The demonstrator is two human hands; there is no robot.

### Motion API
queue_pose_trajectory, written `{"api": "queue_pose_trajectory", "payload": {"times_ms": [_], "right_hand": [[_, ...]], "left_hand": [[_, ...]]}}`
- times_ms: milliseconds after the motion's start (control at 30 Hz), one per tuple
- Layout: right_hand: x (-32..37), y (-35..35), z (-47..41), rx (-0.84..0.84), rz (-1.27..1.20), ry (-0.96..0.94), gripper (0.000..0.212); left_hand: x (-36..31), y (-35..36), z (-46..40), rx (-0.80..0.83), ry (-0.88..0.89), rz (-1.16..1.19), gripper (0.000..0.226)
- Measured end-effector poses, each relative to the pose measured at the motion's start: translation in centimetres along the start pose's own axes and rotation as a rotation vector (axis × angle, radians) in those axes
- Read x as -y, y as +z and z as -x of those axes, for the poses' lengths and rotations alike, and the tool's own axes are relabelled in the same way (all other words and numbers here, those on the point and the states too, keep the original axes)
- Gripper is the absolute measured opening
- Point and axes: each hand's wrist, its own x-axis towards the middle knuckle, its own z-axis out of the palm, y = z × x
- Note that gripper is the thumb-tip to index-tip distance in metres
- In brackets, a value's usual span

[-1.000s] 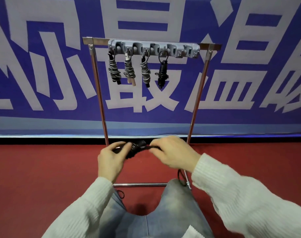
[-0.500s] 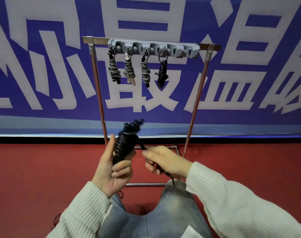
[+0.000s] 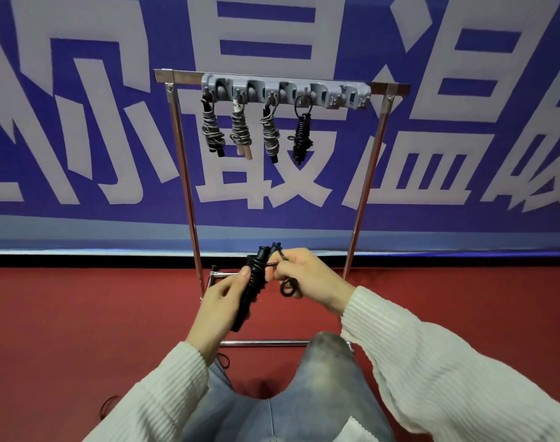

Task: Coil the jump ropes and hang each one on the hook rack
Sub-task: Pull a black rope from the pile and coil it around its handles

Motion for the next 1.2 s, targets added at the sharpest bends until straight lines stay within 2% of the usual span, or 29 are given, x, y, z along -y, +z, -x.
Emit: {"api": "queue_pose_trajectory", "payload": {"times_ms": [133,233,300,333,400,500,567,633,767,867,933,1033,1100,1133,1200], "right_hand": [[0.0,1.9,-0.6,0.073,-0.017,0.009,0.017],[0.2,2.2,-0.7,0.041,-0.031,0.011,0.025],[0.4,0.9,-0.7,-0.02,-0.039,0.02,0.03],[0.4,0.0,-0.8,-0.053,-0.025,0.037,0.031],[-0.2,-2.0,-1.4,-0.103,0.039,0.103,0.035],[-2.5,-4.3,-2.5,-0.114,0.156,0.215,0.031],[-4.0,-5.3,-2.7,-0.063,0.217,0.221,0.029],[-4.8,-5.5,-2.3,-0.037,0.282,0.167,0.031],[-5.7,-5.2,-1.8,-0.046,0.229,0.075,0.049],[-5.8,-5.0,-1.7,0.025,0.221,0.219,0.089],[-6.4,-4.8,-2.0,-0.056,0.127,0.284,0.102],[-7.0,-4.1,-3.0,-0.391,-0.008,0.329,0.069],[-7.1,-3.1,-3.2,-0.551,-0.015,0.24,0.052],[-6.6,-2.4,-3.0,-0.6,-0.021,0.149,0.049],[-5.4,-1.6,-2.4,-0.581,-0.015,-0.078,0.062]], "left_hand": [[-0.6,1.2,-0.2,0.1,-0.053,0.077,0.066],[-1.2,1.7,-0.4,0.017,-0.102,0.238,0.058],[-1.5,0.7,-0.9,-0.045,-0.141,0.431,0.049],[-1.6,-0.3,-1.2,-0.023,-0.16,0.551,0.047],[-1.8,-2.1,-1.4,0.086,-0.203,0.752,0.048],[-2.4,-3.7,0.0,0.33,-0.281,0.926,0.054],[-2.6,-4.1,1.1,0.515,-0.308,1.01,0.057],[-2.6,-4.4,1.2,0.558,-0.289,1.048,0.057],[-3.9,-4.6,0.5,0.379,-0.298,0.847,0.054],[-5.0,-3.6,0.7,0.315,-0.297,0.512,0.045],[-5.6,-2.8,0.6,0.339,-0.28,0.362,0.044],[-6.2,-1.8,0.0,0.38,-0.279,0.263,0.047],[-6.5,-1.3,-0.3,0.402,-0.287,0.209,0.047],[-6.6,-1.0,-0.3,0.413,-0.29,0.18,0.046],[-6.8,-0.5,-0.1,0.433,-0.302,0.128,0.046]]}}
